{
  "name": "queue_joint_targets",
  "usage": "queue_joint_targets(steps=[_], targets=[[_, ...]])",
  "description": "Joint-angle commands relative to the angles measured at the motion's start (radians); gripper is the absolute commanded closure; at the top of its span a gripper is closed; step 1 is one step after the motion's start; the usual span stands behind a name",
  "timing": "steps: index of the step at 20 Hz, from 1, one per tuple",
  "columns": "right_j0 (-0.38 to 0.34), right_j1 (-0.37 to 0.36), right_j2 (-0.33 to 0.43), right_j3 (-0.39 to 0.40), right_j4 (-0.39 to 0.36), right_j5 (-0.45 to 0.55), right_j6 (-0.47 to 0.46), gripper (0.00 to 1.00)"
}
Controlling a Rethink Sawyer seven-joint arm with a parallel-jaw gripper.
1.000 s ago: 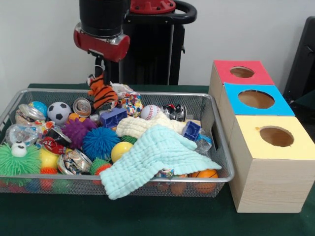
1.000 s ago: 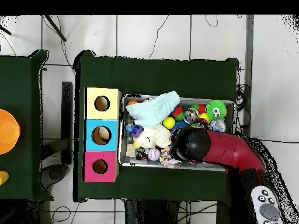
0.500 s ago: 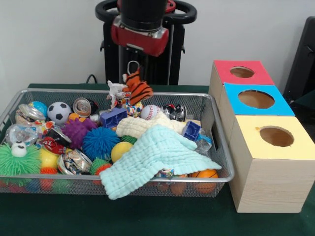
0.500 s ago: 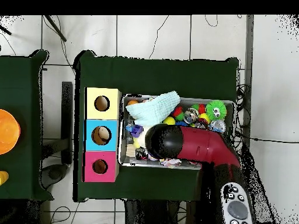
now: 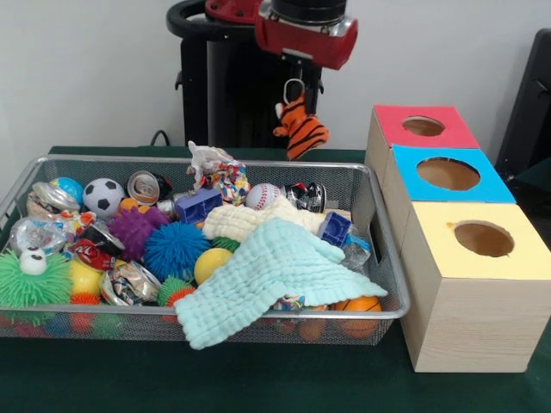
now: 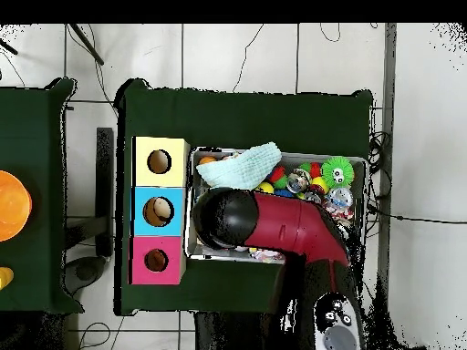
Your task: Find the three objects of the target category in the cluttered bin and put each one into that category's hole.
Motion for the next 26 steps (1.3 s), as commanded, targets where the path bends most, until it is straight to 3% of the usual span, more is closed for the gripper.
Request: queue_joint_targets(steps=[1,7,12,19,26], targets=[[0.048,-0.026,-0.05,0.084,0.116,0.158,0.317,1.0],[0.114,-0.038,-0.087,0.049,0.144,0.23,0.34,1.0],[0.169,-0.008,-0.117,0.014,0.151,0.23,0.389,1.0],[0.258,0.075,-0.174,-0.021,0.136,0.161,0.493,1.0],[0.284,0.126,-0.174,0.012,0.222,0.029,0.563,1.0]])
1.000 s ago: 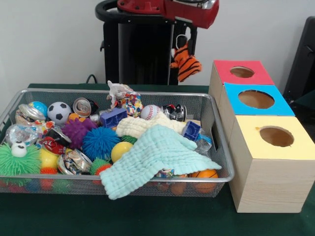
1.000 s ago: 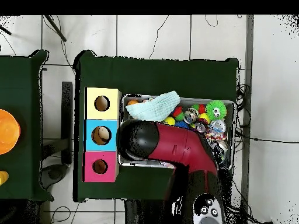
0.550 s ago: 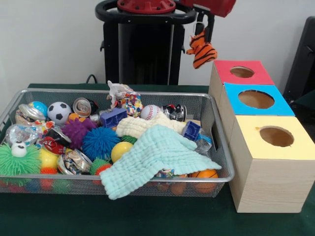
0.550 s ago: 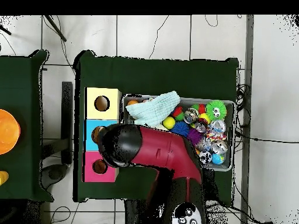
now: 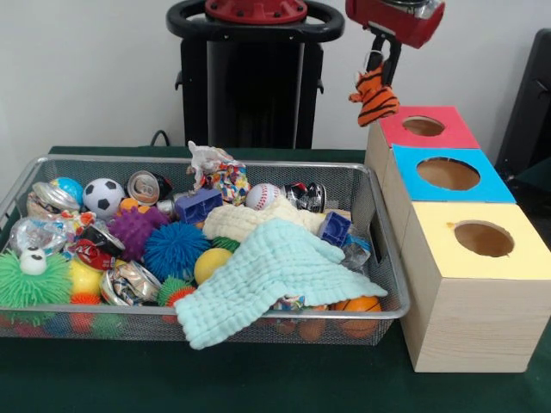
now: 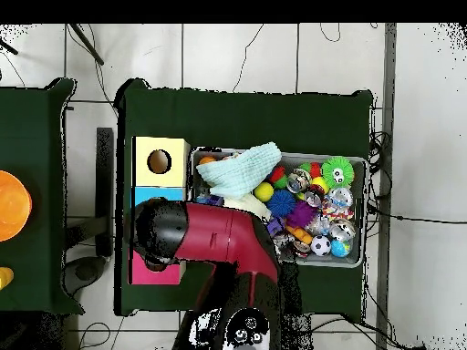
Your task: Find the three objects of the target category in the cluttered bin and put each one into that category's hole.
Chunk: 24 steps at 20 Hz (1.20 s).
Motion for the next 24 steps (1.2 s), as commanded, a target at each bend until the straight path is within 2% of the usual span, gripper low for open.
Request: queue_joint_targets(steps=[1,7,13,15,22,24], targets=[[0.013,0.094,-0.007,0.024,0.089,-0.114,0.343,1.0],[0.045,0.102,-0.04,0.036,0.154,-0.126,0.451,1.0],[0.08,0.1,-0.075,0.033,0.211,-0.035,0.55,1.0],[0.095,0.107,-0.091,0.025,0.209,0.003,0.575,1.0],[0.104,0.076,-0.11,0.024,0.216,0.072,0.579,1.0],[0.098,0.07,-0.099,0.028,0.246,0.094,0.604,1.0]])
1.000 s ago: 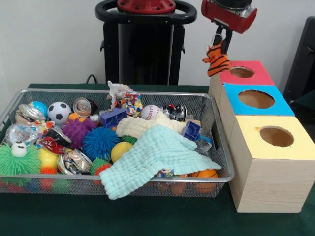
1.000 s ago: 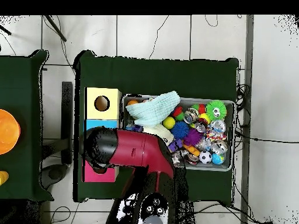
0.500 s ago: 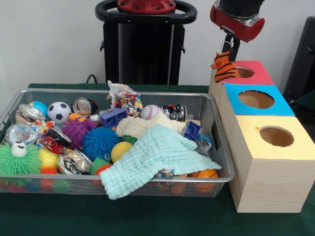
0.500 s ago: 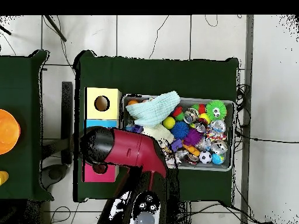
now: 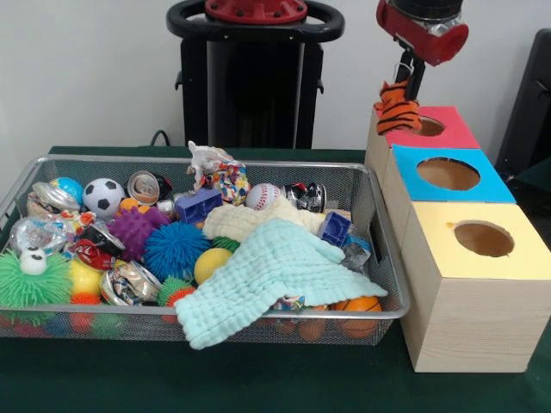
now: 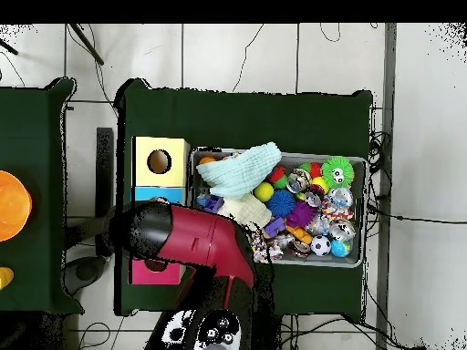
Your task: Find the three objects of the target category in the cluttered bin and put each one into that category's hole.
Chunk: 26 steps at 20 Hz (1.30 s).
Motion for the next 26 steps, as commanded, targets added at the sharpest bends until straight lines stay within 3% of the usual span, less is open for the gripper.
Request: queue_joint_targets(steps=[1,10,26], targets=[[-0.016,0.007,0.01,0.034,0.087,0.132,0.298,1.0],[-0.03,0.021,0.039,0.085,0.162,0.093,0.278,1.0],[-0.019,-0.012,0.084,0.189,0.297,0.11,0.212,1.0]])
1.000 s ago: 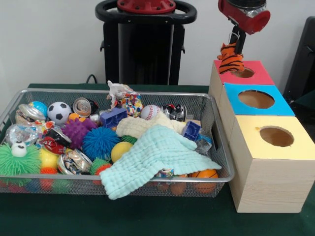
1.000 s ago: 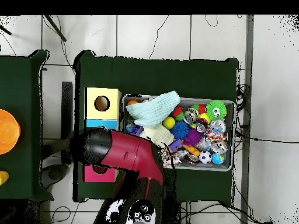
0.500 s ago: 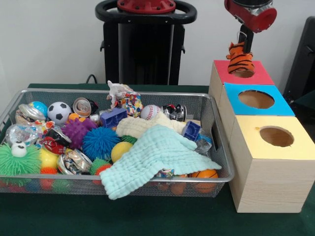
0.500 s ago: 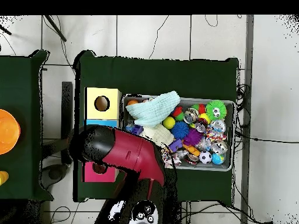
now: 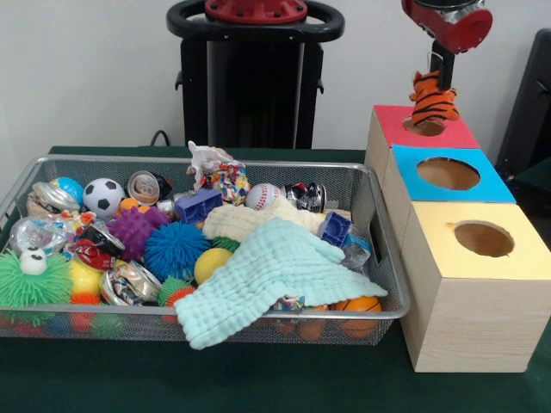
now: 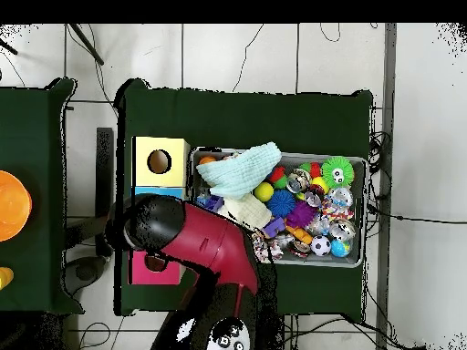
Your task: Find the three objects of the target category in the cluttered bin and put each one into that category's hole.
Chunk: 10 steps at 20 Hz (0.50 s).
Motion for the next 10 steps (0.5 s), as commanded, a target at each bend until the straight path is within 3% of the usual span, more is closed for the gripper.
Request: queue_joint_targets(steps=[1,10], targets=[[-0.015,0.001,0.083,0.155,0.074,0.079,0.186,1.0],[-0.016,-0.023,0.084,0.2,0.089,0.077,0.16,1.0]])
